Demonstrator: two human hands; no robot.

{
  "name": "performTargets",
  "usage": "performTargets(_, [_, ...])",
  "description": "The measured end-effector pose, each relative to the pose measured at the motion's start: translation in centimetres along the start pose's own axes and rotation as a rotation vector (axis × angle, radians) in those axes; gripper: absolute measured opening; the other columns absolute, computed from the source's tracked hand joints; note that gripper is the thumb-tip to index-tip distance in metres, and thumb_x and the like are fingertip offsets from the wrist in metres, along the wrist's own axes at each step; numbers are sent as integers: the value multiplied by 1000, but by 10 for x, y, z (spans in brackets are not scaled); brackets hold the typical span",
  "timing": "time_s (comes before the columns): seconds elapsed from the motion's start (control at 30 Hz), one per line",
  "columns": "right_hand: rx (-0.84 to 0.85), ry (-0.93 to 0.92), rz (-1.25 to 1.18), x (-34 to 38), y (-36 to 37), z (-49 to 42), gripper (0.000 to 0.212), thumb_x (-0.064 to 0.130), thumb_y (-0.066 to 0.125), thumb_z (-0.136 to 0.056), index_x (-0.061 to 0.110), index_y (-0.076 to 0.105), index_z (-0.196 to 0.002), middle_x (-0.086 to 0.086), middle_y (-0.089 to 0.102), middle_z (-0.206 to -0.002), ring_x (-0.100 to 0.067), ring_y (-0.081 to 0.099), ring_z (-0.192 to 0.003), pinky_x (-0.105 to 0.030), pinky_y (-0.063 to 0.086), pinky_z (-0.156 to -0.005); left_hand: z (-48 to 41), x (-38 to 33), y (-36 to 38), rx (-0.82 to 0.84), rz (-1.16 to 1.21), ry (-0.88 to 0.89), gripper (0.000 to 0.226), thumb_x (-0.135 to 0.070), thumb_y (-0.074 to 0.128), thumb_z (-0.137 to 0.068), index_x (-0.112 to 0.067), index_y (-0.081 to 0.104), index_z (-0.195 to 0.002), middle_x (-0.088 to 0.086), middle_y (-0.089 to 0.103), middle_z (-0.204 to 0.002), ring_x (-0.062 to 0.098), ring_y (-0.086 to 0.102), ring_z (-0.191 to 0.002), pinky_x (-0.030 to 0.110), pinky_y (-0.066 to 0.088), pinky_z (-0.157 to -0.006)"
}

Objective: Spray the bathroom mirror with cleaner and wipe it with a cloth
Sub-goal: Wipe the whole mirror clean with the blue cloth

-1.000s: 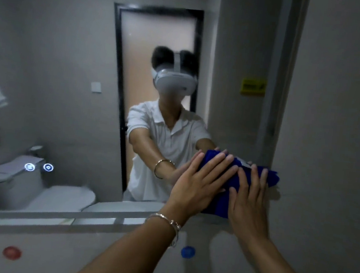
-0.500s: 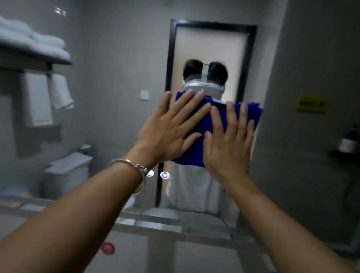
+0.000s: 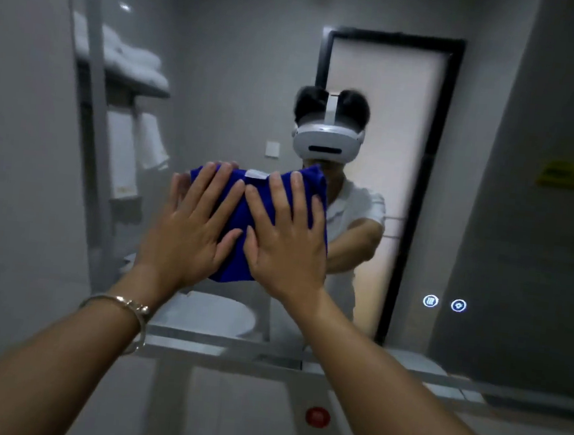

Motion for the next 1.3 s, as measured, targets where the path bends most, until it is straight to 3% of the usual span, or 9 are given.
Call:
performTargets(0.2, [-41, 0, 0, 8, 4, 3, 55, 37, 41, -93, 20, 28, -144, -10, 23, -150, -32, 20, -141, -45, 9, -116, 8, -22, 4, -69, 181, -184, 64, -25, 29, -93, -3, 7, -149, 22, 7, -155, 33, 2, -145, 47, 5, -118])
performTargets(0.37, [-40, -29, -32, 4, 4, 7, 52, 36, 41, -93, 20, 32, -142, -13, 38, -150, -32, 23, -141, -45, 13, -116, 11, -27, 11, -118, 240, -243, 64, -23, 28, -93, -2, 3, -148, 25, 7, -154, 33, 1, -144, 46, 3, -118])
performTargets(0.5, [-14, -38, -22, -7, 5, 29, 48, 36, 38, -97, 20, 34, -142, -13, 39, -149, -31, 24, -141, -44, 11, -116, 21, -48, 19, -122, 268, -224, 66, -25, 29, -93, -2, 0, -147, 24, 5, -154, 32, -6, -144, 48, 2, -117])
performTargets(0.63, [-1, -57, 5, -15, 10, 61, 46, 38, 29, -100, 22, 33, -142, -9, 27, -150, -29, 22, -142, -43, 12, -117, 37, -72, 32, -107, 248, -183, 66, -26, 28, -93, -2, 0, -148, 22, 0, -154, 34, -8, -144, 51, 3, -117])
performTargets(0.8, [5, -53, -13, -18, 11, 66, 52, 39, 41, -96, 23, 30, -143, -8, 24, -151, -28, 21, -142, -45, 20, -114, 40, -78, 32, -78, 251, -207, 63, -25, 25, -94, 4, 3, -146, 24, 1, -154, 38, -6, -144, 54, 5, -116])
performTargets(1.07, [25, -138, 39, -64, -2, 112, 47, 39, 38, -97, 24, 35, -141, -6, 29, -149, -26, 23, -141, -41, 17, -114, 45, -141, 40, -18, 266, -199, 72, -29, 28, -91, -4, -9, -148, 18, -16, -155, 37, -9, -144, 52, 3, -116])
performTargets(1.17, [32, -145, 37, -92, -14, 102, 46, 38, 37, -97, 24, 34, -141, -6, 29, -149, -27, 27, -139, -42, 18, -113, 20, -156, 31, -39, 292, -201, 73, -30, 29, -91, -5, -8, -149, 20, -6, -155, 35, -8, -144, 51, 3, -116])
performTargets(1.3, [5, -26, 75, -150, -40, 80, 47, 36, 34, -99, 21, 30, -143, -9, 25, -149, -30, 23, -140, -42, 12, -115, -50, -182, 8, -68, 314, -96, 68, -31, 33, -90, -2, 9, -147, 26, 15, -153, 39, 9, -142, 55, 11, -115])
Point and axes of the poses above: each hand's wrist, its own z-axis away from the middle knuckle, its own y-axis out of the palm, x = y × z, the point moved 5 cm from there along -z, towards the middle knuckle
